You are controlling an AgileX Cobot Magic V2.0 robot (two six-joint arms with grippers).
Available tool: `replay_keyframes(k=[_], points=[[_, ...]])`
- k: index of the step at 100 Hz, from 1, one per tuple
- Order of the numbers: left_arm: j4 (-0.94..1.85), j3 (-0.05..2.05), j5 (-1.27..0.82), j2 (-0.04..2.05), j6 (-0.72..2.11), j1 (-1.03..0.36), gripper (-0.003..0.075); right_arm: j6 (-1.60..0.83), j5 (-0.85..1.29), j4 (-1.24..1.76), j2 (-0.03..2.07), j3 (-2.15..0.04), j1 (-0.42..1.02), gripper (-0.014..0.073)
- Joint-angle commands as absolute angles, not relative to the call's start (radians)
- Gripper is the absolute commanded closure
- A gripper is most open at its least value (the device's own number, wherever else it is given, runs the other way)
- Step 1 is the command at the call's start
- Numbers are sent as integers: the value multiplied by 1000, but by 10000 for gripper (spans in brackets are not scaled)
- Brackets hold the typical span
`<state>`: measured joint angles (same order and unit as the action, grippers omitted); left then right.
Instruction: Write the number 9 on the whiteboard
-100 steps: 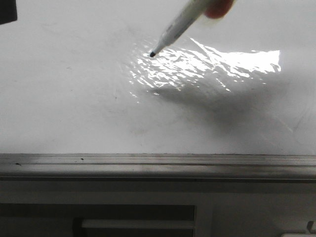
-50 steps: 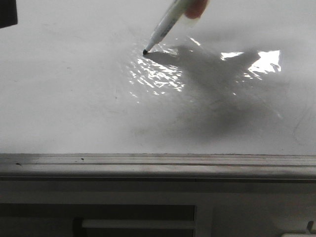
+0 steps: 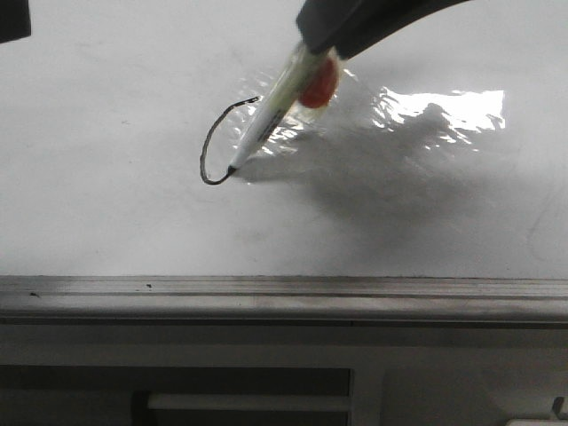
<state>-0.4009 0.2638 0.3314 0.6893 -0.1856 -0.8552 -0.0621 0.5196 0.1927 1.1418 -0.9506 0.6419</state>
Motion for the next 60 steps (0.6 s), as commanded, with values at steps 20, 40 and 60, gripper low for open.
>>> replay_keyframes(k=[20, 40, 60], points=[[-380, 291, 413, 683, -199, -864, 450, -71, 406, 137, 1103, -1024, 584, 643], [-380, 291, 413, 683, -199, -864, 450, -71, 454, 136, 1110, -1030, 584, 643], [-380, 291, 413, 683, -199, -864, 450, -71, 527, 182, 1115, -946, 589, 643]])
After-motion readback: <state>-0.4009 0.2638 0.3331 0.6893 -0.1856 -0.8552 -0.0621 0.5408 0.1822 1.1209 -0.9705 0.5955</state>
